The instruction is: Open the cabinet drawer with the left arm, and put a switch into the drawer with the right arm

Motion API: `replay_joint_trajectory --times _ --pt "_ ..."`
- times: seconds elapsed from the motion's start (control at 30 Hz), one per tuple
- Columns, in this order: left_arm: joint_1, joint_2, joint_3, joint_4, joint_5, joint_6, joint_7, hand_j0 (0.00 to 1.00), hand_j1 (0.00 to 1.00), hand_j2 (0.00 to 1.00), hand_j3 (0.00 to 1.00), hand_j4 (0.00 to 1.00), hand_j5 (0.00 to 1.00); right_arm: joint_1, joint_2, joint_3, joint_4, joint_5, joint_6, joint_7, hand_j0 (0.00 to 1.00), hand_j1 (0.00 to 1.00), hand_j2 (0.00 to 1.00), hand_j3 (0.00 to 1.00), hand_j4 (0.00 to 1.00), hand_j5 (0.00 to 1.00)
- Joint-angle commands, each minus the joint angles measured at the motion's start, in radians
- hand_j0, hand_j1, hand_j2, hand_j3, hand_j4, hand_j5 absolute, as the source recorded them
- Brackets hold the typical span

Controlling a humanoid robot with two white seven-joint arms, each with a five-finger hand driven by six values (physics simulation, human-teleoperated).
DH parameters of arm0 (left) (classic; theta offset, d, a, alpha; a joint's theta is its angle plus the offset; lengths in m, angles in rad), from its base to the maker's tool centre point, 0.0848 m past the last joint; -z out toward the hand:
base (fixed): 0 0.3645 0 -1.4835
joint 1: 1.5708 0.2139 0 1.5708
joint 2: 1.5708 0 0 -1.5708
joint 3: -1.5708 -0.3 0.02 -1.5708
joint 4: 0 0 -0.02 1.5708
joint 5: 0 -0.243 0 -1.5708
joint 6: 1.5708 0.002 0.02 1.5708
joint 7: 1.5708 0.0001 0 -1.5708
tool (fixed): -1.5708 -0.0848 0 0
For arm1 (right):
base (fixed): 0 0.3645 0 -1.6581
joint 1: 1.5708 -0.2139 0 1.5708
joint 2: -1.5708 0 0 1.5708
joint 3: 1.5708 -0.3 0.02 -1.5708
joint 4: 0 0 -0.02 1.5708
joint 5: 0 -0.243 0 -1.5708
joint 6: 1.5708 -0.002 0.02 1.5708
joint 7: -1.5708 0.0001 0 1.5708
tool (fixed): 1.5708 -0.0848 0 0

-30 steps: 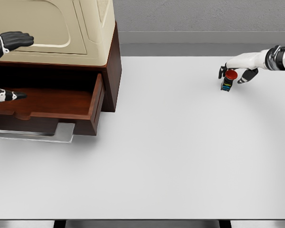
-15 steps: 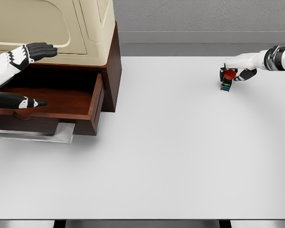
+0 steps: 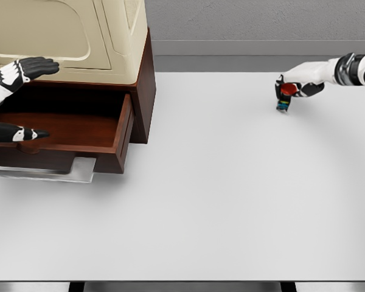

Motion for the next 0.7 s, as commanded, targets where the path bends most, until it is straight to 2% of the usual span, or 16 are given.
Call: replay_joint_trajectory --times 0.0,0.07,0.13,0.17,0.23,0.3,0.33,0.4,0.5,0.57,0.67 --pt "0.002 -0.001 0.038 0.0 0.008 0.003 0.001 1.0 1.0 1.0 1.0 1.0 1.0 0.002 -0.012 -0.031 -0.083 -0.01 0.004 0.0 0.44 0.44 0.44 0.44 0.44 0.44" --pt "0.031 -0.007 0.09 0.0 0.01 0.003 0.001 1.0 1.0 1.0 1.0 1.0 1.0 0.008 -0.052 -0.052 -0.174 -0.04 0.004 0.0 0.45 0.45 0.45 0.45 0.45 0.45" --pt "0.04 -0.015 0.11 0.0 0.01 0.003 0.001 1.0 1.0 1.0 1.0 1.0 1.0 0.009 -0.069 -0.052 -0.231 -0.051 0.004 0.0 0.45 0.45 0.45 0.45 0.45 0.45" --pt "0.038 -0.022 0.111 0.0 0.01 0.003 0.001 1.0 1.0 1.0 1.0 1.0 1.0 0.011 -0.081 -0.051 -0.281 -0.053 0.004 0.0 0.47 0.47 0.47 0.47 0.47 0.47" --pt "0.041 -0.025 0.136 0.0 0.011 0.003 0.001 1.0 1.0 1.0 1.0 1.0 1.0 0.029 -0.122 -0.051 -0.409 -0.054 0.004 0.0 0.47 0.47 0.47 0.47 0.47 0.47" --pt "0.041 -0.042 0.153 0.0 0.011 0.003 0.001 1.0 1.0 1.0 1.0 1.0 1.0 0.048 -0.162 -0.04 -0.519 -0.115 0.004 0.0 0.47 0.47 0.47 0.47 0.47 0.47" --pt "0.045 -0.048 0.167 0.0 0.011 0.003 0.001 1.0 1.0 1.0 1.0 1.0 1.0 0.054 -0.193 -0.036 -0.597 -0.132 0.004 0.0 0.47 0.47 0.47 0.47 0.47 0.47" --pt "0.045 -0.05 0.168 0.0 0.011 0.003 0.001 1.0 1.0 1.0 1.0 1.0 1.0 0.067 -0.22 -0.034 -0.7 -0.146 0.004 0.0 0.47 0.47 0.47 0.47 0.47 0.47" --pt "0.057 -0.05 0.183 0.0 0.011 0.003 0.001 1.0 1.0 1.0 1.0 1.0 1.0 0.067 -0.217 -0.034 -0.746 -0.149 0.004 0.0 0.47 0.47 0.47 0.47 0.47 0.47" --pt "0.057 -0.05 0.183 0.0 0.011 0.003 0.001 1.0 1.0 1.0 1.0 1.0 1.0 0.064 -0.21 -0.032 -0.746 -0.149 0.004 0.0 0.47 0.47 0.47 0.47 0.47 0.47" --pt "0.057 -0.05 0.173 0.0 0.01 0.003 0.001 1.0 1.0 1.0 1.0 1.0 1.0 0.058 -0.164 -0.019 -0.749 -0.149 0.004 0.0 0.47 0.47 0.47 0.47 0.47 0.47"
